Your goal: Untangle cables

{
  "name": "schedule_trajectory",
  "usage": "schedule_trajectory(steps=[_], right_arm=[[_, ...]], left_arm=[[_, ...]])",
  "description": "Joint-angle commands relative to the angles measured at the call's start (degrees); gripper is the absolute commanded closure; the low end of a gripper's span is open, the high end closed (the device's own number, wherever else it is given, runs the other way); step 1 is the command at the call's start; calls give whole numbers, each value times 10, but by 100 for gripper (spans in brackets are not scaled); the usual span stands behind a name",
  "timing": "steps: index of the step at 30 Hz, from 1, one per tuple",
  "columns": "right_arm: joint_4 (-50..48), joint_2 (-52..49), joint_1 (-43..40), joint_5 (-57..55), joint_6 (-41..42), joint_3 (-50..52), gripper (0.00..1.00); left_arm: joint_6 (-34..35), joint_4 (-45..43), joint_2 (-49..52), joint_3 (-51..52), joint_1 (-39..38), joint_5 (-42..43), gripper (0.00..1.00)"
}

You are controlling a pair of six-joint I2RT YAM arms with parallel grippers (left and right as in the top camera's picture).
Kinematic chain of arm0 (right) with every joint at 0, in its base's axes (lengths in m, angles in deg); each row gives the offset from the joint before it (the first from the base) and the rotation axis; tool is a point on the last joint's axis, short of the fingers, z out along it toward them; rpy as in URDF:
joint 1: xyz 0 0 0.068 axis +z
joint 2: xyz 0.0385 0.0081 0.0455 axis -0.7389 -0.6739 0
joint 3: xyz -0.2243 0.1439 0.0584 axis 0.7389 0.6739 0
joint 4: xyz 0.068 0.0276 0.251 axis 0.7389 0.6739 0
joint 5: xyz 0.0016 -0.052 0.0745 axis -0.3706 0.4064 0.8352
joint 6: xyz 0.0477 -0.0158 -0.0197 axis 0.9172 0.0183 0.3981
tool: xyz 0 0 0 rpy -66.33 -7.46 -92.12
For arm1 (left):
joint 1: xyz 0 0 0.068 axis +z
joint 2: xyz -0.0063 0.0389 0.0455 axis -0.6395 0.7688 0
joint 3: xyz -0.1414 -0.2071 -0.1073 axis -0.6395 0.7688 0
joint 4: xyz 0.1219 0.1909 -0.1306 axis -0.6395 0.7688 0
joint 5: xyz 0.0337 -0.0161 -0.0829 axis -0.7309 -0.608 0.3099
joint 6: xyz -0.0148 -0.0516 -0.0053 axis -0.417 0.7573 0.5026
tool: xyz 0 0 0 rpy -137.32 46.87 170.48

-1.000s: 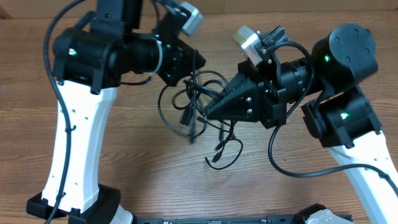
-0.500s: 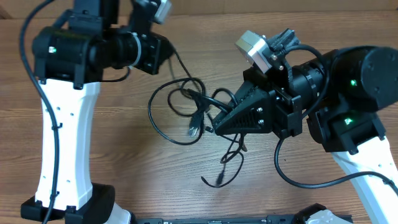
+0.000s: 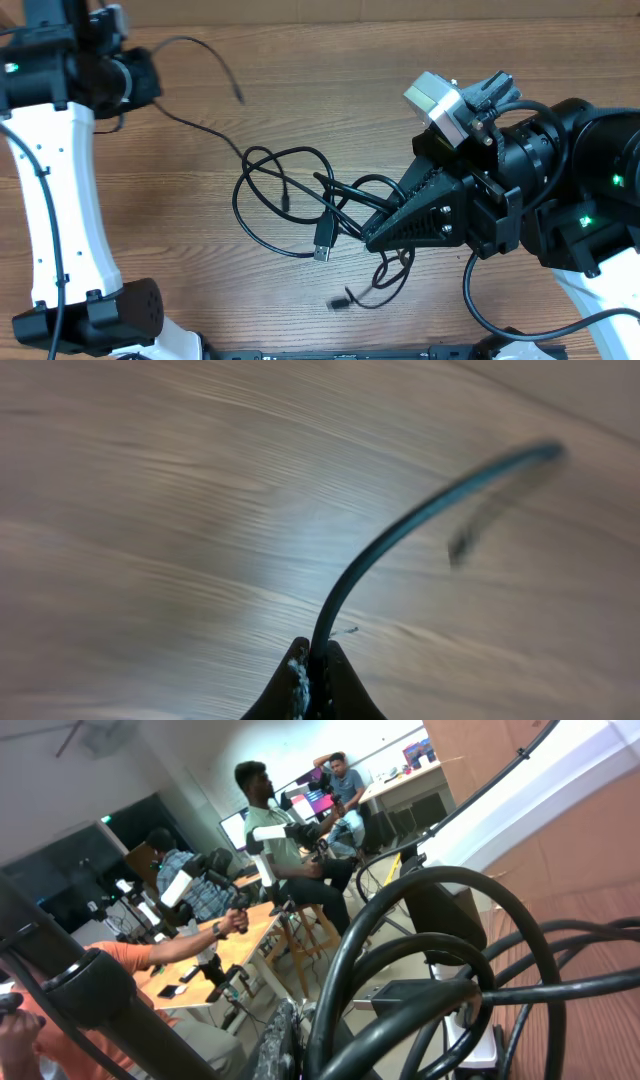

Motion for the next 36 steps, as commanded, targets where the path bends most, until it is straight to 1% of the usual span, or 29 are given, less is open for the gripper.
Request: schedule_trajectory(steps=[1,4,6,8,12,17,21,24,25,26,27,29,31,36], right_arm=[[-17,6,2,21,17,-9,96],[-47,6,2,21,45,-9,96],[-65,6,2,21,60,-9,96],[-71,6,1,21,63,-9,96],[-72,6,1,21,73,-9,96],[-71,6,1,21,76,-9,96],[-71,6,1,21,76,-9,96],[-71,3,1,21,75,-8,96],[-71,2,1,21,75,-8,96],[-71,-1,1,21,75,-8,96],[-71,-4,1,21,76,-8,96],[-71,-10,1,21,76,-8,96],[-71,-16,1,21,75,-8,96],[-71,-31,1,21,73,-8,96]], left_arm=[[23,-2,11,2,23,-113,96],[31,13,35,2,39,-190,96],[54,25,56,2,49,-209,96],[65,36,81,2,56,-209,96],[65,64,143,2,68,-227,96],[68,69,214,2,73,-216,96],[64,51,242,1,73,-212,96],[57,41,245,-3,74,-192,95],[57,42,245,-7,74,-181,78],[49,44,245,-15,74,-157,43],[38,47,245,-24,75,-129,2],[14,56,245,-50,75,-52,0],[2,69,245,-78,74,5,0],[-31,116,245,-155,72,123,0]])
